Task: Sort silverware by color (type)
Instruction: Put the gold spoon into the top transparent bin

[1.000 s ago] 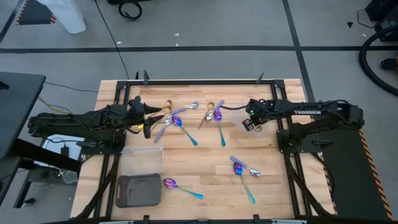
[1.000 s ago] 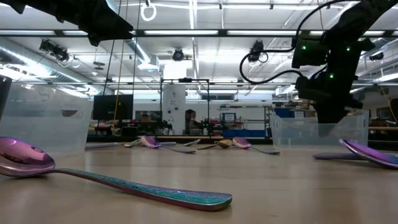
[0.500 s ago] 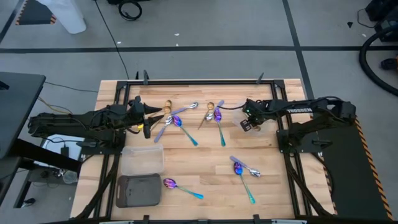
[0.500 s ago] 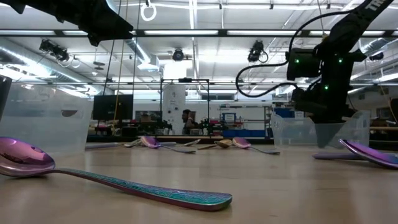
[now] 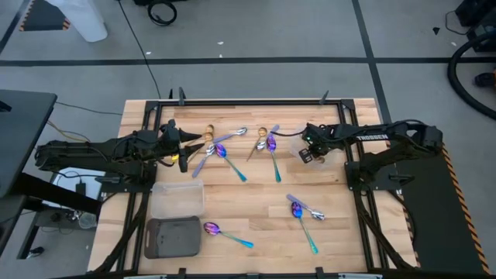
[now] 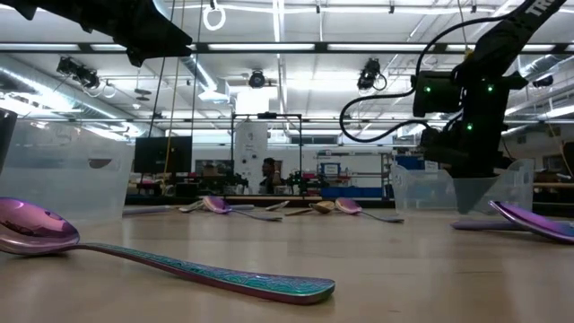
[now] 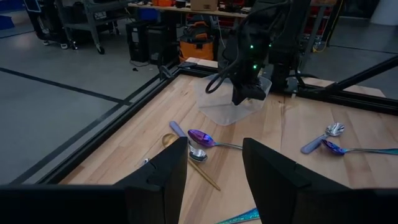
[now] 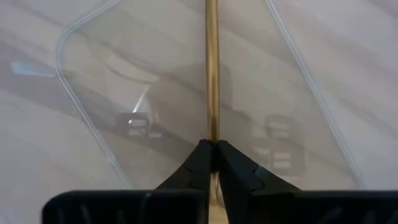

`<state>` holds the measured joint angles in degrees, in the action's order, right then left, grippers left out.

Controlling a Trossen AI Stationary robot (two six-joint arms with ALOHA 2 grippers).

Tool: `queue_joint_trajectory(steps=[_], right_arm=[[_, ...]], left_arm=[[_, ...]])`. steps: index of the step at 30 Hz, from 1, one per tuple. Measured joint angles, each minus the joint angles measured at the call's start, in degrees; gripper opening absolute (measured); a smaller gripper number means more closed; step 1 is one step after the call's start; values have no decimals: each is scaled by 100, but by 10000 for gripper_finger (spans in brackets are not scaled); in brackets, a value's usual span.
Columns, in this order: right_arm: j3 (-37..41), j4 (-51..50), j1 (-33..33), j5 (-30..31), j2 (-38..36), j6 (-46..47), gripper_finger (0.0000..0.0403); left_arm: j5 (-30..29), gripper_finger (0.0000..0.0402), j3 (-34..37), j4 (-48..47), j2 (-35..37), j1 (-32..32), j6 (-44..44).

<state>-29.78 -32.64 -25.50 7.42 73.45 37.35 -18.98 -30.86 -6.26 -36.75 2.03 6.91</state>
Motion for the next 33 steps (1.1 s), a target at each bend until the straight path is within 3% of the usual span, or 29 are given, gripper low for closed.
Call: queue_joint_trajectory(steps=[11,33], right_arm=[[2,-47,-5,24,7,12,118],[-992,-1071,44,-37,-4,-249,123]], left_arm=[[0,162,1,0,0,2,-2],[0,162,1,-2,0,2,1]])
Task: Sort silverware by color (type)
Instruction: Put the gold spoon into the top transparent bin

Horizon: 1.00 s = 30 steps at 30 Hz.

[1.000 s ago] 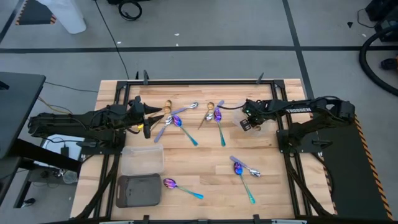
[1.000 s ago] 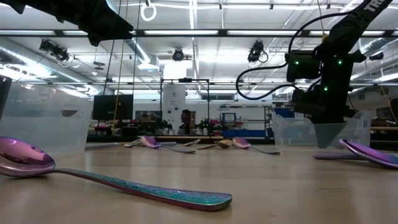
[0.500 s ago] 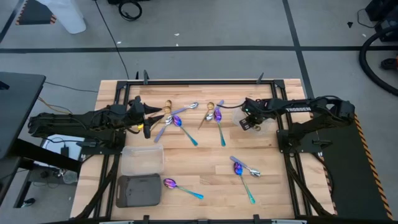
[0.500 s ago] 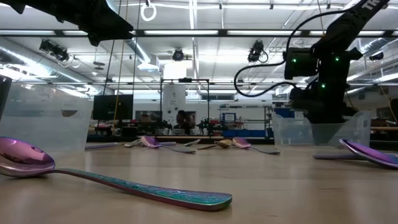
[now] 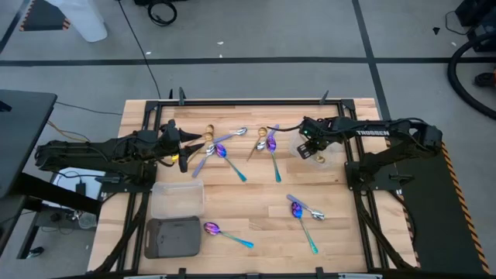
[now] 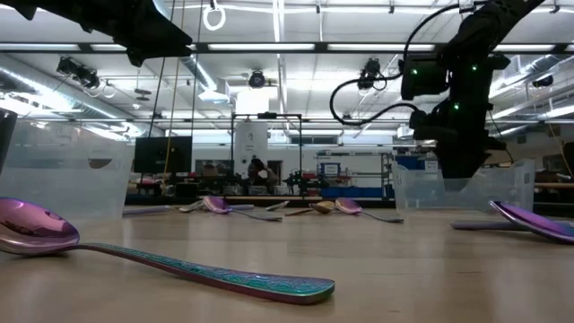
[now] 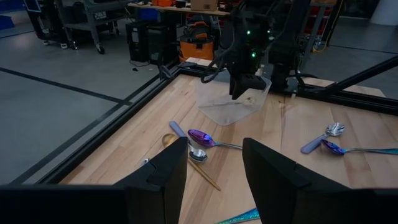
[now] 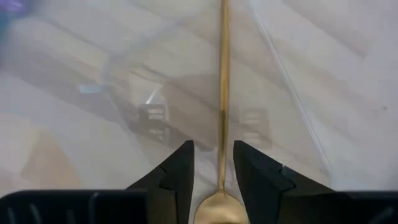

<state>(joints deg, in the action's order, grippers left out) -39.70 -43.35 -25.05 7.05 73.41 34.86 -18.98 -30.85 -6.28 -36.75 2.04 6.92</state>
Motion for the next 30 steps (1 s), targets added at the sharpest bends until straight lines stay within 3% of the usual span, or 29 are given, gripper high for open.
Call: queue_joint_trajectory(steps=[15,30], right_arm=[[-1120,-323,898,-72,-7,221,123],[-1200,74,2240,-74,41,1095,123]], left_arm=[[0,162,0,-9,0,-2,0],[0,162,0,-46,0,-1,31]])
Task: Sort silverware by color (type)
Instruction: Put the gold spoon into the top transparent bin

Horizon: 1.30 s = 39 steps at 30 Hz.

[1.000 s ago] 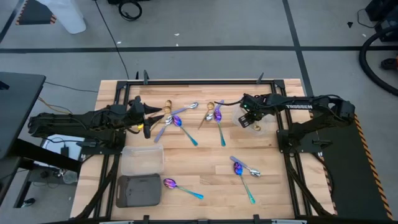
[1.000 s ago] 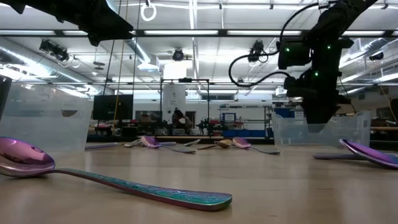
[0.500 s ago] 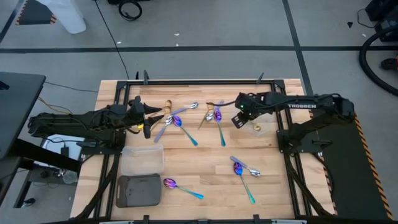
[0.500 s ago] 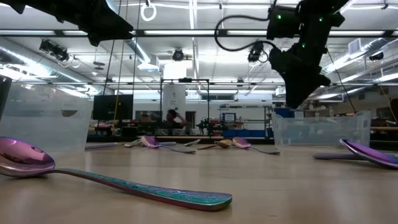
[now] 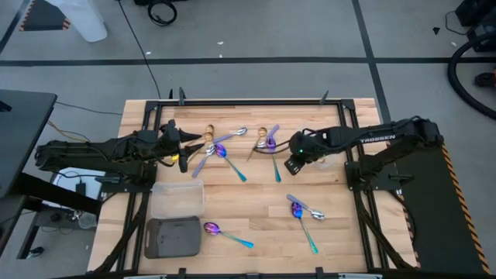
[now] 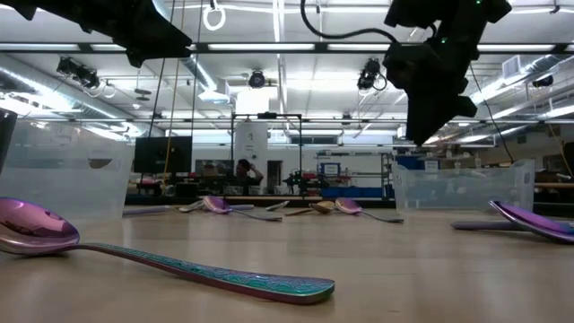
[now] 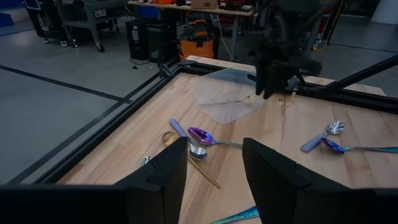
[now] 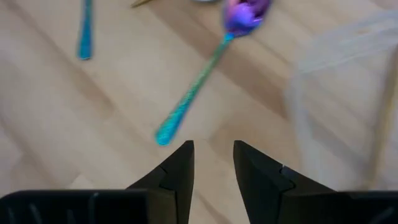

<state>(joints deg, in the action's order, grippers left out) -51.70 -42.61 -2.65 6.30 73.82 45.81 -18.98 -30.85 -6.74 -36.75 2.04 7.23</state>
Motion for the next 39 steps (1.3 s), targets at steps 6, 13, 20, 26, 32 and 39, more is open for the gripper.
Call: queue_joint_trajectory(steps=[6,13,20,26,32,39], right_arm=[[-2,269,444,5,179,242,123],[0,626,774,229,405,64,123],[2,1493,1121,1024,832,-836,123],[4,2753,1278,909,1337,-1639,123],[4,3630,1397,1041,1844,-2220,122],[4,4313,1394,1254,2407,-2426,121]], left_arm=[[0,162,0,-49,0,0,7],[98,162,2,-273,-61,-2,437],[-176,162,2,-570,-712,178,771],[198,162,2,-691,-1525,574,1020],[535,162,-48,-800,-2096,818,1186],[814,162,-503,-1271,-2709,965,1316]])
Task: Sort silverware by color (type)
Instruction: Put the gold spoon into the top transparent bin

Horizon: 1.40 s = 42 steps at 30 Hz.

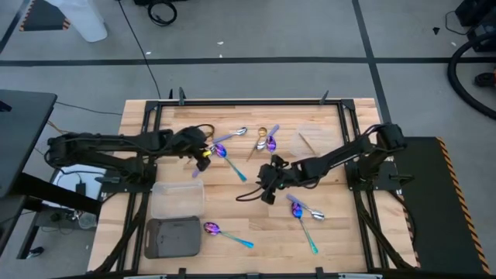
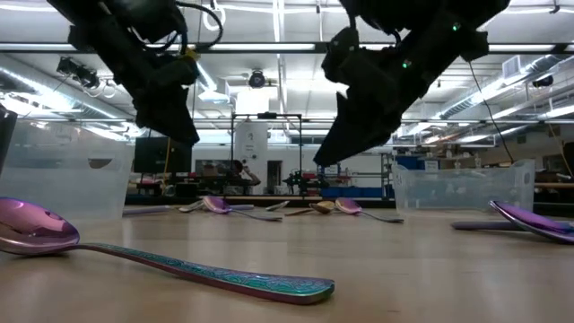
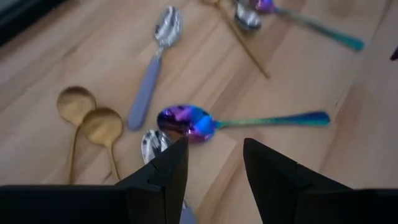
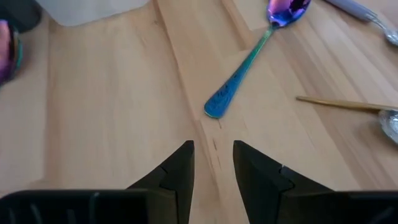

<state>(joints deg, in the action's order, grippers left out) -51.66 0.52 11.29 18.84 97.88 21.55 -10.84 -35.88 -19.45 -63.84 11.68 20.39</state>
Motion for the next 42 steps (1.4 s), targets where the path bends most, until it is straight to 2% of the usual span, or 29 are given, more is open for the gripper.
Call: queue_joint_trajectory(steps=[6,10,16,22,37,42], right_arm=[[1,423,0,55,340,-112,121],[2,463,0,38,424,-218,121],[2,528,7,210,422,-355,122],[2,548,17,213,422,-355,122],[2,600,29,213,422,-362,122],[2,635,33,211,422,-373,122]], left_arm=[[178,162,-372,-800,-536,235,-5],[183,162,-395,-1000,-860,585,-175],[196,162,-395,-1059,-1346,1269,-764],[471,162,-393,-922,-1682,1723,-965],[605,161,-391,-442,-2442,1774,-1176],[583,142,-413,-408,-2591,1773,-1224]])
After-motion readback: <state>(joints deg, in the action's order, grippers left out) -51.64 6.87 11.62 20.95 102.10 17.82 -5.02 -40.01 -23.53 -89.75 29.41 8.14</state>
